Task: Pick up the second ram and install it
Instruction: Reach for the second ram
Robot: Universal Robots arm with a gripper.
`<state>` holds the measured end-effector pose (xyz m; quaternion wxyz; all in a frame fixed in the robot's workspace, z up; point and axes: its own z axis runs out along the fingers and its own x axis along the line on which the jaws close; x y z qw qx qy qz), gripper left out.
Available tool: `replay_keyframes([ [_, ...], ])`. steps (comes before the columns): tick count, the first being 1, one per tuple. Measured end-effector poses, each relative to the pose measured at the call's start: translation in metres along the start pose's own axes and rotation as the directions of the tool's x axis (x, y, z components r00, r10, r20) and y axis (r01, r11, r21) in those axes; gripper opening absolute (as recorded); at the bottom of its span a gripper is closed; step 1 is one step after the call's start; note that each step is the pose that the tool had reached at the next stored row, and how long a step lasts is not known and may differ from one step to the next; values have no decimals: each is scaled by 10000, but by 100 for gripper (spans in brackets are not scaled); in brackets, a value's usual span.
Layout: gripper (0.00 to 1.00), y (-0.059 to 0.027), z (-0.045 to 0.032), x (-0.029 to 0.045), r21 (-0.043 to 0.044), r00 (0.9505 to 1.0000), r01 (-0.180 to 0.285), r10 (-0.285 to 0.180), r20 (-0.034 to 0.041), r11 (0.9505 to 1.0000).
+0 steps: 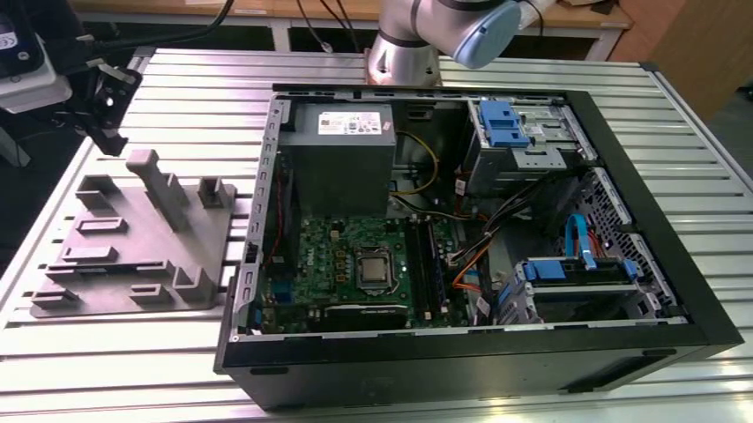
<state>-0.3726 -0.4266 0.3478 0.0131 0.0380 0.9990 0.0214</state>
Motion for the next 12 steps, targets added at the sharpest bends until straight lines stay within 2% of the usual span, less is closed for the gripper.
replay_keyframes([
  [12, 10, -122, 95, 67, 1, 10000, 0, 0, 0, 10000],
])
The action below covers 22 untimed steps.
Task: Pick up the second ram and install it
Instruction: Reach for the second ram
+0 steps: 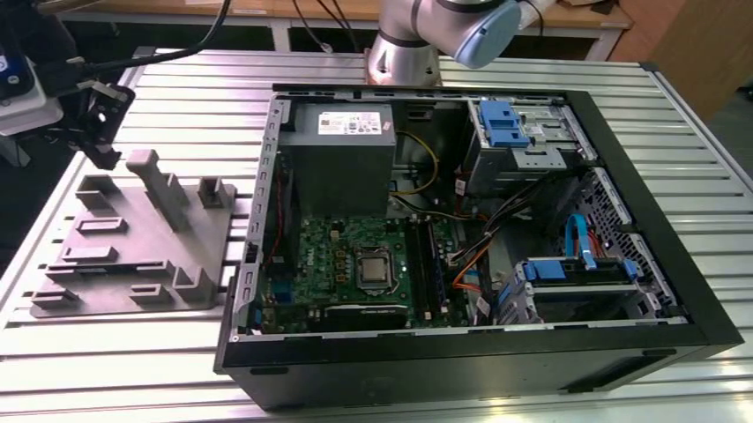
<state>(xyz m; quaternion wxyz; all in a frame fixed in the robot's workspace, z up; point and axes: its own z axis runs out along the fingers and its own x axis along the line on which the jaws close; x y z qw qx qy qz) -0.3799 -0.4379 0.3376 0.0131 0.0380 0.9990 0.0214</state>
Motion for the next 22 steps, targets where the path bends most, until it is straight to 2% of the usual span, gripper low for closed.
replay_keyframes([
  [12, 10, -125, 97, 111, 0, 10000, 1, -1, 0, 10000],
  [18, 10, -166, 181, 142, 0, 10000, 0, 0, 0, 10000],
  [22, 10, -187, 231, 193, 0, 10000, 0, 0, 0, 10000],
])
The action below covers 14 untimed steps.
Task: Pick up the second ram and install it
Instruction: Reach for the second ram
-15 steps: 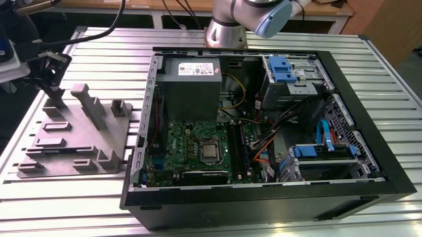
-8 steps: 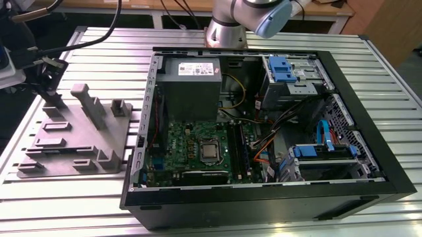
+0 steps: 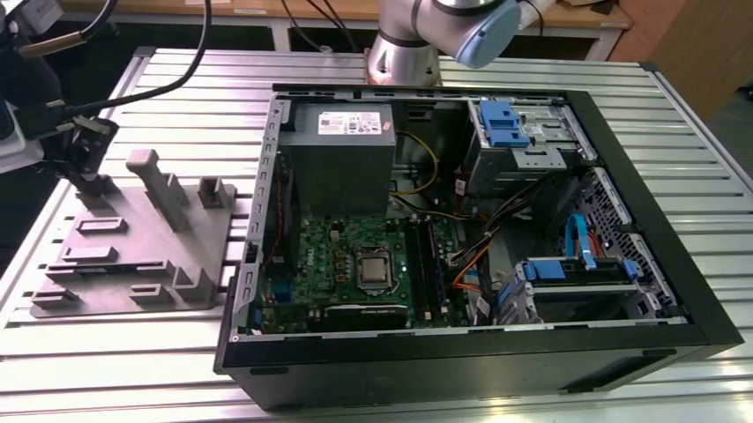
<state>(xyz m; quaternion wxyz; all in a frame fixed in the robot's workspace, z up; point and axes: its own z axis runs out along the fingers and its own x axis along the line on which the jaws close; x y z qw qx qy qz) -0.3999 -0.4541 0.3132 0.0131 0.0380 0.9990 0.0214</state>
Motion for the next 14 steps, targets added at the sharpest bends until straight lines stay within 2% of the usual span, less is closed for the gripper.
replay_keyframes([
  [8, 10, -33, 115, 100, -1, 10000, 0, 0, 1, 10000],
  [14, 10, -44, 188, 130, 0, 10000, 0, 0, -2, 10000],
])
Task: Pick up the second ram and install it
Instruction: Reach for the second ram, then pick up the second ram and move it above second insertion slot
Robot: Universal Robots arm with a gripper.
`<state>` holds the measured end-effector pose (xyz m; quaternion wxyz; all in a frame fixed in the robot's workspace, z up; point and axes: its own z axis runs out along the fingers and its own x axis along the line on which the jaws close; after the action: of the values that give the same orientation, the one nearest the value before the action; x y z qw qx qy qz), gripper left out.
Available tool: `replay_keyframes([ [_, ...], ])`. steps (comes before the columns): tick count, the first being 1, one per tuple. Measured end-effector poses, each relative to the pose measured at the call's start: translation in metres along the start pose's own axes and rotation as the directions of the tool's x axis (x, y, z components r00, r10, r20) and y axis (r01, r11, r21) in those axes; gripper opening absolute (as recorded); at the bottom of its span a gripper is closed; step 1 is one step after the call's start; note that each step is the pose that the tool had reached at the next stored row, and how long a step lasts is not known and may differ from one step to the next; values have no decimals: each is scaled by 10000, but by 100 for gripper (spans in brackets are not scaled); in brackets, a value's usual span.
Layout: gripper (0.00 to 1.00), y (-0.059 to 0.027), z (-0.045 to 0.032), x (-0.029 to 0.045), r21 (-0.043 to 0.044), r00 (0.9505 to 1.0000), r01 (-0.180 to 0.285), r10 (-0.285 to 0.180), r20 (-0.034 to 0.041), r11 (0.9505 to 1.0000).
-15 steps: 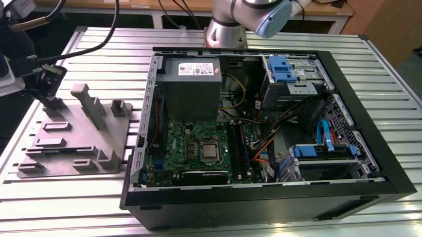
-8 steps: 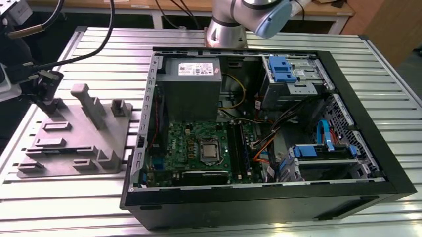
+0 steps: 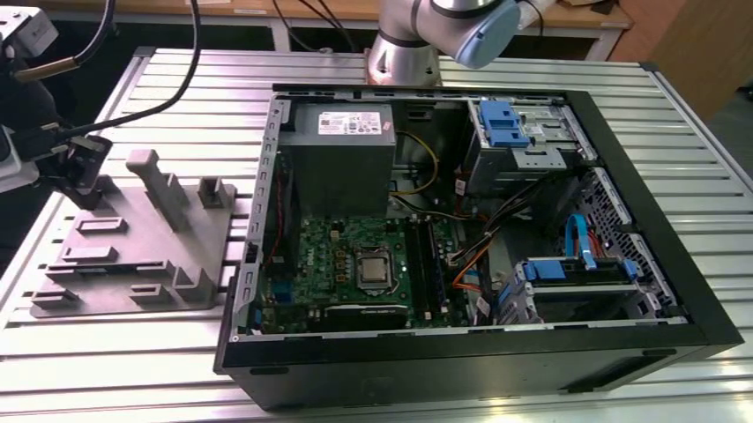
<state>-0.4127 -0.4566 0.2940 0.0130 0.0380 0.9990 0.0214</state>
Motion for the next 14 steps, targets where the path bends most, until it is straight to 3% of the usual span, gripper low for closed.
replay_keyframes([
  [14, 10, -4, 34, 12, 0, 10000, 0, 0, -1, 10000],
])
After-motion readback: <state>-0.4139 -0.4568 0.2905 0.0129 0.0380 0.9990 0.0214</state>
